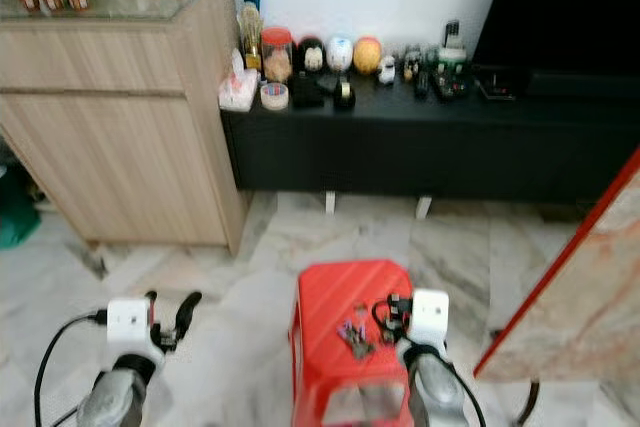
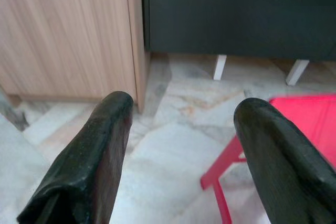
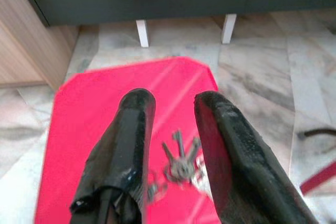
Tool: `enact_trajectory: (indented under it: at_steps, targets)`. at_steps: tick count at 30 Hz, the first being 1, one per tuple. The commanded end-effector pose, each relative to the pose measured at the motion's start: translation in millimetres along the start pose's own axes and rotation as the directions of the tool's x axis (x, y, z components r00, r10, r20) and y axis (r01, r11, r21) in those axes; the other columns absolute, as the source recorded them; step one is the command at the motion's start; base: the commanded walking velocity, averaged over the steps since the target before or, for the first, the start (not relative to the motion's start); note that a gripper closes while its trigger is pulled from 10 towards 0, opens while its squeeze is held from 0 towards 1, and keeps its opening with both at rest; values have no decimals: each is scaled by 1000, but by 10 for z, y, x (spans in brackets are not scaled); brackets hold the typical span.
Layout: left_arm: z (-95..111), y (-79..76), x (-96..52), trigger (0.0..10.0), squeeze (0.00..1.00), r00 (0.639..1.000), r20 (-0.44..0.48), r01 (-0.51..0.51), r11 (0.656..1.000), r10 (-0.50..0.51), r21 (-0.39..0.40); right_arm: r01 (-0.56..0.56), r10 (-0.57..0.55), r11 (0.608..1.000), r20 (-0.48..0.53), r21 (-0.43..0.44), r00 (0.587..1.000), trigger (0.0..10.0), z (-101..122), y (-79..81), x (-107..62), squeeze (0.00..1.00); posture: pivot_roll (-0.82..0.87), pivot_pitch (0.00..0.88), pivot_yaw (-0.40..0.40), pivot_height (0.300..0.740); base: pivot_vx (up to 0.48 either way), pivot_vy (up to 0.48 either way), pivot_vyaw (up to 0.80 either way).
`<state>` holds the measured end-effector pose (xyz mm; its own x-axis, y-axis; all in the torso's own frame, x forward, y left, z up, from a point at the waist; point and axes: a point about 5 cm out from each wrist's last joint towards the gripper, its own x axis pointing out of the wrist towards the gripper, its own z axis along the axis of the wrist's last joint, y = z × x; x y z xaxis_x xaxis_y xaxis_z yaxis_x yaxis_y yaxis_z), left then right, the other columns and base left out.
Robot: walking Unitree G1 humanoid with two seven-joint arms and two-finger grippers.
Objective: Hang keys on a hook
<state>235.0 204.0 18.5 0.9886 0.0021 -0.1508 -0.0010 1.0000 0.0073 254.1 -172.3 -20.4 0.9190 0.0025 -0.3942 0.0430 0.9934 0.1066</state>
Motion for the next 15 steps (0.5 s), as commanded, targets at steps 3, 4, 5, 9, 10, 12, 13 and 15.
enact_trajectory:
  at_steps: [3,4,5,9,10,12,13,15]
  targets:
    - [-32,-25,-9,10000,0,1000,-22,8,1000,-8,-2,-8,8,1000,-38,7,999,10000,-21,4,24,0,33,6,-39,636,0,0,0]
    - [-34,-29,-10,10000,0,1000,-23,9,1000,-9,-2,-10,10,1000,-40,7,999,10000,-22,6,26,0,33,8,-39,636,0,0,0]
    - [-35,-34,-9,10000,0,1000,-25,10,1000,-10,-3,-11,12,1000,-41,8,999,10000,-21,8,28,0,34,7,-38,636,0,0,0]
    - [-30,-51,4,10000,0,1000,-28,13,1000,-14,-6,-27,27,1000,-47,12,999,10000,-16,26,42,0,35,8,-37,636,0,0,0]
    - [-30,-52,5,10000,0,999,-29,14,1000,-14,-6,-28,28,1000,-48,11,998,10000,-15,27,44,0,35,8,-37,636,0,0,0]
    - [-44,-67,13,10000,0,999,-43,24,1000,-24,-6,-33,34,999,-58,13,998,10000,-19,36,53,0,37,7,-36,636,0,0,0]
    - [-49,-73,15,10000,0,999,-46,27,1000,-28,-5,-34,35,999,-60,15,998,10000,-21,39,55,0,37,7,-36,636,0,0,0]
    - [-57,-79,16,10000,0,999,-47,28,1000,-28,-9,-33,34,999,-63,21,997,10000,-26,39,57,0,35,7,-34,636,0,0,0]
